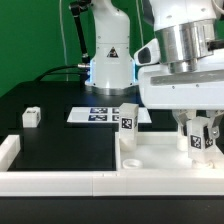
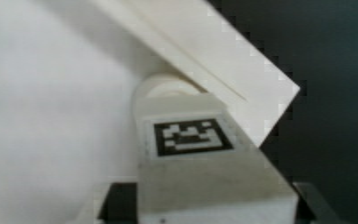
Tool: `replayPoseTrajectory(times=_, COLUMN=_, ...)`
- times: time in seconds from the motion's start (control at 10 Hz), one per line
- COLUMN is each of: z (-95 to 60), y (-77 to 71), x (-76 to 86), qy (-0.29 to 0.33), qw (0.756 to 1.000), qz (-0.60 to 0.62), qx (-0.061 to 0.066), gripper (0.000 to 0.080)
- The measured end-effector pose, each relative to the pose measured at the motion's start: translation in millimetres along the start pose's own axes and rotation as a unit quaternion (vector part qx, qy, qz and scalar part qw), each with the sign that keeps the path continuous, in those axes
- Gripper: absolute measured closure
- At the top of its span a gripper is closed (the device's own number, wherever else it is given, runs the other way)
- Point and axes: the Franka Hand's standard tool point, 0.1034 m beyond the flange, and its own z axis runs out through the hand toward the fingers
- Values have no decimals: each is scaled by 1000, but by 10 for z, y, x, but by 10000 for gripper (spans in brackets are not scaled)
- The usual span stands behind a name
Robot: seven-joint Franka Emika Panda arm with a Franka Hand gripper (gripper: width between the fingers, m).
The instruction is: Assemble square table
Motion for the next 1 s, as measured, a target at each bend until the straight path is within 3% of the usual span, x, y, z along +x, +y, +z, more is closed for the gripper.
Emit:
replayPoseTrajectory(times=0.4, z=21, y=-11, x=-89, qy=-5, qw=991, qz=136, qx=-14, gripper=502)
replayPoseTrajectory(times=0.5, z=25, y=-9, x=-90, qy=-5, qw=991, qz=135, qx=-14, gripper=422)
replayPoseTrajectory(times=0.6, z=29, y=7, x=-93, qy=-5, qw=997, qz=76, qx=-19, gripper=422)
replayPoseTrajectory(times=0.7, z=36, y=51, x=-120, qy=-9, qw=999, qz=-1, qx=-35, gripper=243)
replayPoseTrajectory(times=0.8, z=24, y=63, x=-149, qy=-20, qw=991, qz=-115, qx=-63, gripper=243)
replayPoseTrajectory(times=0.9, z=23, y=26, x=-143, qy=-25, qw=982, qz=-178, qx=-65, gripper=169)
replayPoseTrajectory(times=1.0, z=31, y=31, x=-133, qy=-23, qw=978, qz=-196, qx=-63, gripper=156)
